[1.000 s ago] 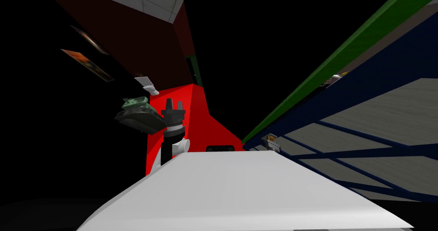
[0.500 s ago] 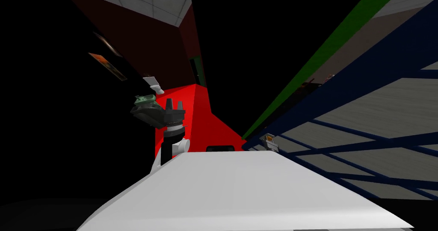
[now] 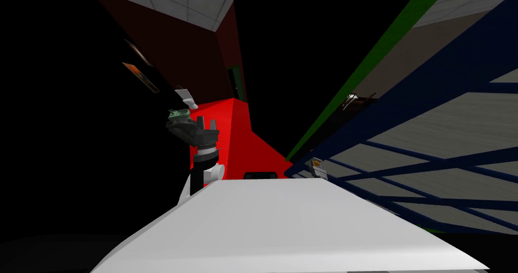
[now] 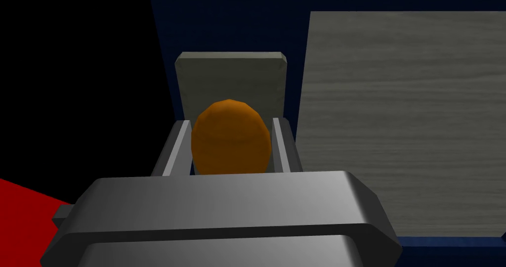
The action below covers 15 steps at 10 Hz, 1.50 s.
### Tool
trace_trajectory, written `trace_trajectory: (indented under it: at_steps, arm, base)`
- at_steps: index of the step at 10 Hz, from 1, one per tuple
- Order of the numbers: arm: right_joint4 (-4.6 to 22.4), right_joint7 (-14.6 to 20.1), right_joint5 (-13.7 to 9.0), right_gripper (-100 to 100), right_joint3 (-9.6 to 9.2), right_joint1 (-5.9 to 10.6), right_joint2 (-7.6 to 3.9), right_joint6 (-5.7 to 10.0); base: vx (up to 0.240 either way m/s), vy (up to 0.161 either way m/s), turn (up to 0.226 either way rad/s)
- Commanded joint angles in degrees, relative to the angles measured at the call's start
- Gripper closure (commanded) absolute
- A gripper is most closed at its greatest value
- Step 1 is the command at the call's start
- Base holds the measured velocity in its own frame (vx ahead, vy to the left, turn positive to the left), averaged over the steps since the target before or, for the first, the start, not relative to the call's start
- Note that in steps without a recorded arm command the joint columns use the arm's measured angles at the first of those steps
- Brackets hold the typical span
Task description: Pull the door open
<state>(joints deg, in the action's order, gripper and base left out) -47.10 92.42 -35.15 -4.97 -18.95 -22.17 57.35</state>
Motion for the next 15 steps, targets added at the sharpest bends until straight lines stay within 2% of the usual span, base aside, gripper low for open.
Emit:
trace_trajectory:
  at_steps: [1, 4, 5, 6, 12, 13, 14, 15]
  arm:
    - [-0.6, 0.9, 1.1, 100, -1.58, -0.88, -0.5, 0.97]
    - [-1.3, 2.1, 2.5, 100, -3.6, -1.83, -1.26, 2.13]
    - [-0.9, 1.7, 2.3, 100, -3.29, -1.4, -0.99, 1.7]
    - [-1.1, 2.4, 3.2, 100, -4.61, -2.0, -1.38, 2.57]
    - [-2.3, 4.6, 6.5, 100, -8.92, -4.13, -3.25, 6.02]
    - [-2.1, 4.4, 6.2, 100, -8.59, -3.75, -2.97, 5.47]
    - [-2.3, 4.7, 7.3, 100, -9.96, -4.9, -3.18, 6.97]
    - [-2.4, 4.8, 7.7, 100, -10.35, -5.26, -3.29, 7.49]
  base:
    - [-0.252, 0.018, 0.054]
    - [-0.232, 0.008, 0.054]
    - [-0.097, 0.017, 0.012]
    - [-0.14, -0.011, 0.041]
    - [-0.235, -0.024, 0.053]
    - [-0.114, 0.009, 0.014]
    - [-0.12, -0.021, 0.046]
    - [-0.178, -0.022, 0.046]
